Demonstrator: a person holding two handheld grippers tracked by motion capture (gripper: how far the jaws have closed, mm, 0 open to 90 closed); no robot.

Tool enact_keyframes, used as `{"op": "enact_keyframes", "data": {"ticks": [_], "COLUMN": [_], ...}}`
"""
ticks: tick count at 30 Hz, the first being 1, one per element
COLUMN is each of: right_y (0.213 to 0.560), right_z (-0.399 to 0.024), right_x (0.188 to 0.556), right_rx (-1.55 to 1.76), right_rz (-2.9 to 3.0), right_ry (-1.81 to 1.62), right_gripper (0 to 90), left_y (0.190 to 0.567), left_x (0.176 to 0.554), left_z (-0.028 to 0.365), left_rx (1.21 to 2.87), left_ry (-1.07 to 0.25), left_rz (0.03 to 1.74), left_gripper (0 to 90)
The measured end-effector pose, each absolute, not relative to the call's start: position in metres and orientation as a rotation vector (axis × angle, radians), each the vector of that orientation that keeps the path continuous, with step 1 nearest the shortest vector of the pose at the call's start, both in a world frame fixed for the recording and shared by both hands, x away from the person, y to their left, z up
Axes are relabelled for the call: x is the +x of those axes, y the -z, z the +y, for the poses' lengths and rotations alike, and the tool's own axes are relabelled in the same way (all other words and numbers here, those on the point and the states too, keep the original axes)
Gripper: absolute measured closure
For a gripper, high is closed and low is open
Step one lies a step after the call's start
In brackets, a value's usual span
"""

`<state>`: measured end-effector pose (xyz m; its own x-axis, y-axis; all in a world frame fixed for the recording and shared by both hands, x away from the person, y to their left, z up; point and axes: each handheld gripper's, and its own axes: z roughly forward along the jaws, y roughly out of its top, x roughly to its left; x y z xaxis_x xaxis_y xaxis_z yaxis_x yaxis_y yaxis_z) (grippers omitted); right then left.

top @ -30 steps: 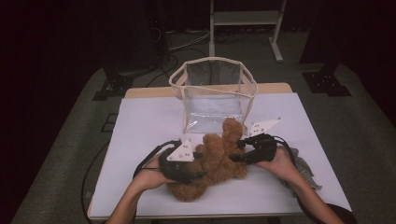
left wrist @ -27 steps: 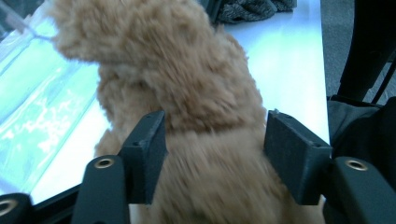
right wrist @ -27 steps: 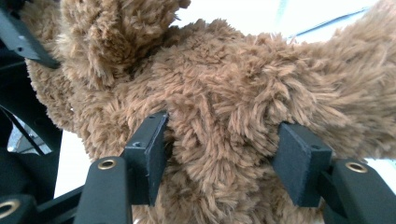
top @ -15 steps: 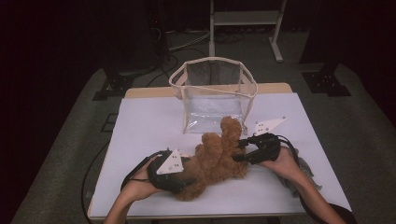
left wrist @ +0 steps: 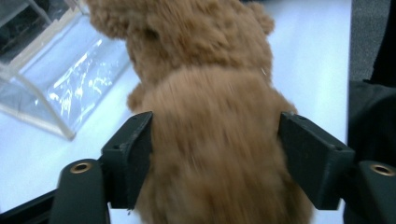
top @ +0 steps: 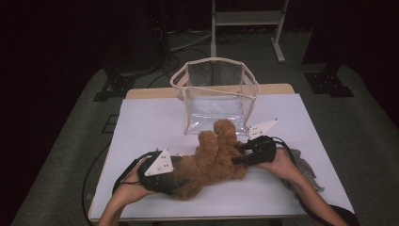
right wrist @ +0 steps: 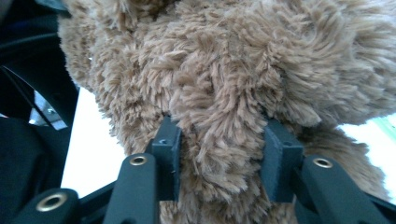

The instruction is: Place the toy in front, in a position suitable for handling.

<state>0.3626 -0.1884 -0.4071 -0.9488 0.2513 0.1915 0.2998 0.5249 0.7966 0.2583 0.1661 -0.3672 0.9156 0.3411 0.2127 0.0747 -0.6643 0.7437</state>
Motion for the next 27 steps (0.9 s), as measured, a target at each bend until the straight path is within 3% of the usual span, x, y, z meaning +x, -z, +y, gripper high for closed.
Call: {"op": "enact_keyframes", "data": {"ticks": [3, 7, 11, 27], "right_y": [0.406, 0.404, 0.404, 0.397], "right_z": [-0.190, -0.191, -0.194, -0.217], "right_x": [0.360, 0.353, 0.345, 0.302], "right_rx": [-0.494, -0.494, -0.479, -0.462], "right_rz": [-2.702, -2.706, -2.639, -2.639], "right_ry": [1.424, 1.427, 1.465, 1.380], "right_gripper": [64.0, 71.3, 76.5, 81.0], "left_y": [0.376, 0.391, 0.386, 0.382], "left_x": [0.253, 0.255, 0.260, 0.284], "left_z": [0.175, 0.177, 0.175, 0.146], "left_rx": [2.314, 2.235, 2.213, 2.188], "left_ry": [-0.423, -0.425, -0.447, -0.320], "left_rz": [0.330, 0.367, 0.382, 0.319], "left_gripper": [27.8, 48.6, 58.2, 62.1]}}
